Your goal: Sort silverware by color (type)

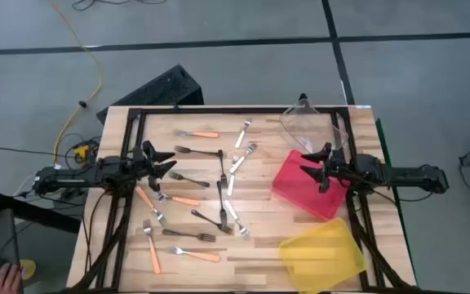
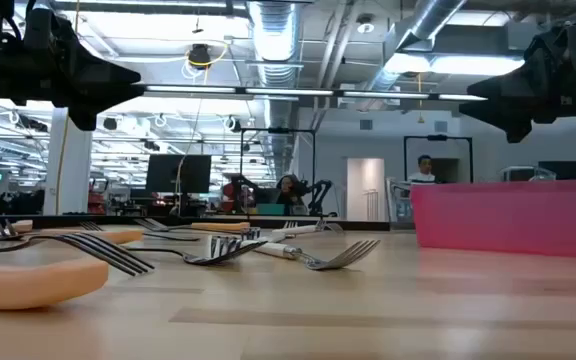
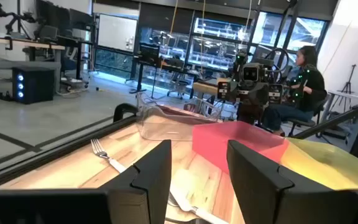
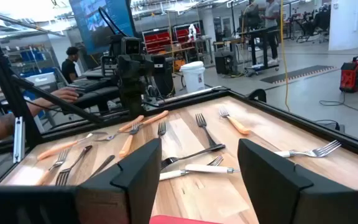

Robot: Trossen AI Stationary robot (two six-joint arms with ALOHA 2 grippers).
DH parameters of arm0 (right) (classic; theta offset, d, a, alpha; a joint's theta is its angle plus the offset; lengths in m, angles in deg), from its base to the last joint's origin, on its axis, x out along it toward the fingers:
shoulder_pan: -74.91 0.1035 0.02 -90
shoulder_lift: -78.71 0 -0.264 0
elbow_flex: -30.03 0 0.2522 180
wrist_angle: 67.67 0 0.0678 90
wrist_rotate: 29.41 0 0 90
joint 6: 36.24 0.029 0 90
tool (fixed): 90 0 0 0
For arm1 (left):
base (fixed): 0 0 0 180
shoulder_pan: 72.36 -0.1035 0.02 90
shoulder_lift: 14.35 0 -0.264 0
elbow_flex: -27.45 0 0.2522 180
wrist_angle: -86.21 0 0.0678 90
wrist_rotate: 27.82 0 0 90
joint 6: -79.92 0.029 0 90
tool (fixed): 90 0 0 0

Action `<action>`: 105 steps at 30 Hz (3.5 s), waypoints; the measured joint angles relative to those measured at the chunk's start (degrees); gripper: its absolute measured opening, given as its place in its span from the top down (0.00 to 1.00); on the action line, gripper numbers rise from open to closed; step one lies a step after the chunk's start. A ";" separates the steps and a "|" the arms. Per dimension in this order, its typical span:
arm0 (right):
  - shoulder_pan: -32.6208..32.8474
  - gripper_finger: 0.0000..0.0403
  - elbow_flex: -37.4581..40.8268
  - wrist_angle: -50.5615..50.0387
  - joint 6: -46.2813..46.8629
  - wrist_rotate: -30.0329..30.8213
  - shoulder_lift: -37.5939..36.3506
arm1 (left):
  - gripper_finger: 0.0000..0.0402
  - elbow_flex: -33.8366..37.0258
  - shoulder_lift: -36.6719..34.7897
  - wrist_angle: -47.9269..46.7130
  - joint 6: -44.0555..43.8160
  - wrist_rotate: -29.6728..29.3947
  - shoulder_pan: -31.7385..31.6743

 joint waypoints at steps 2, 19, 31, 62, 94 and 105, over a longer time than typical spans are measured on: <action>-0.01 0.41 0.01 0.01 0.00 0.00 0.01 | 0.65 -0.01 0.00 0.00 0.00 0.00 0.00; -0.01 0.41 0.02 0.01 0.00 0.00 0.01 | 0.65 0.00 0.00 0.00 0.00 0.00 0.00; -0.02 0.41 0.00 0.00 -0.02 0.00 0.00 | 0.65 -0.02 -0.02 0.00 0.00 -0.01 0.00; 0.37 0.41 0.01 0.07 10.77 -0.01 0.01 | 0.65 -0.01 0.00 0.00 0.00 0.00 0.00; -0.67 0.41 -2.01 18.92 24.09 -11.18 0.08 | 0.65 0.00 -0.01 0.02 -6.93 3.90 0.00; 3.35 0.41 -21.83 7.68 2.95 -13.33 14.72 | 0.65 -2.32 3.23 -3.07 -10.43 8.85 0.04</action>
